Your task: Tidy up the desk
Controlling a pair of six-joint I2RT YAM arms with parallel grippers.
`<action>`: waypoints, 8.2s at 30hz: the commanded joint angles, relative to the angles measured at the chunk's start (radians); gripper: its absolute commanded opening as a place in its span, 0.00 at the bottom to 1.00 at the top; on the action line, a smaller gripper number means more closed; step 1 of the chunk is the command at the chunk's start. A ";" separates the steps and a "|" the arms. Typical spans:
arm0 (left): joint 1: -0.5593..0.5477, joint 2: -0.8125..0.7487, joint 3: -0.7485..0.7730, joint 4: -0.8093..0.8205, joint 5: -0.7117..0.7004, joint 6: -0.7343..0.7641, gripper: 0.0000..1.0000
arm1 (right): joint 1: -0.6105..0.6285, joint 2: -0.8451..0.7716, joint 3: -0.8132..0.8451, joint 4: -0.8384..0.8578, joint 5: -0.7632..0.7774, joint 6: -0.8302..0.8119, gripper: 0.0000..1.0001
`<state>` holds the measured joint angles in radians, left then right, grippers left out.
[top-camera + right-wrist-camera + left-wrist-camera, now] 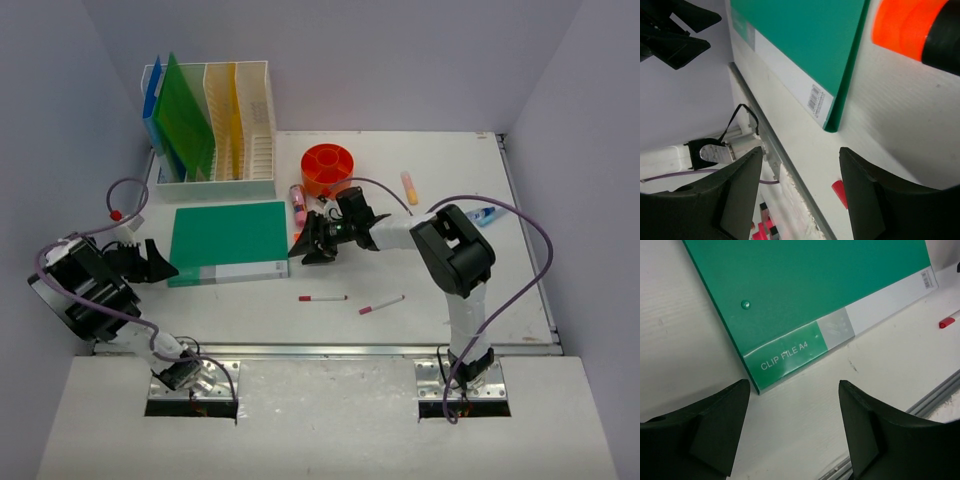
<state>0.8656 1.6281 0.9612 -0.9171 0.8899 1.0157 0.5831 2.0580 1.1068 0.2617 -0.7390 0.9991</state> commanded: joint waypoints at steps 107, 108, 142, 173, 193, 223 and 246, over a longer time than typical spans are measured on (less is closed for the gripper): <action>0.050 -0.288 0.362 -0.359 0.226 -0.371 0.00 | 0.336 -0.399 0.224 -0.304 0.661 -1.095 0.68; 0.049 -0.289 0.368 -0.361 0.229 -0.376 0.00 | 0.340 -0.387 0.237 -0.304 0.627 -1.083 0.83; -0.020 -0.264 0.292 -0.400 0.357 -0.699 0.00 | 0.638 0.089 0.309 0.238 1.222 -1.086 0.95; -0.019 -0.577 0.416 0.094 0.192 -0.947 1.00 | 0.620 -0.205 -0.006 0.487 1.246 -1.425 0.00; -0.212 -0.695 0.476 0.738 0.200 -1.772 0.82 | 0.329 -0.583 0.048 0.158 1.266 -1.331 0.00; -1.206 -0.210 0.826 0.507 -0.615 -1.584 0.73 | 0.227 -0.513 0.057 0.501 1.333 -1.653 0.00; -1.261 -0.094 0.841 0.601 -0.744 -1.646 0.67 | 0.223 -0.528 0.083 0.391 1.358 -1.554 0.00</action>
<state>-0.3862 1.4956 1.7756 -0.3650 0.1594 -0.6086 0.7738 1.5784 1.1759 0.5161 0.6238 -0.5402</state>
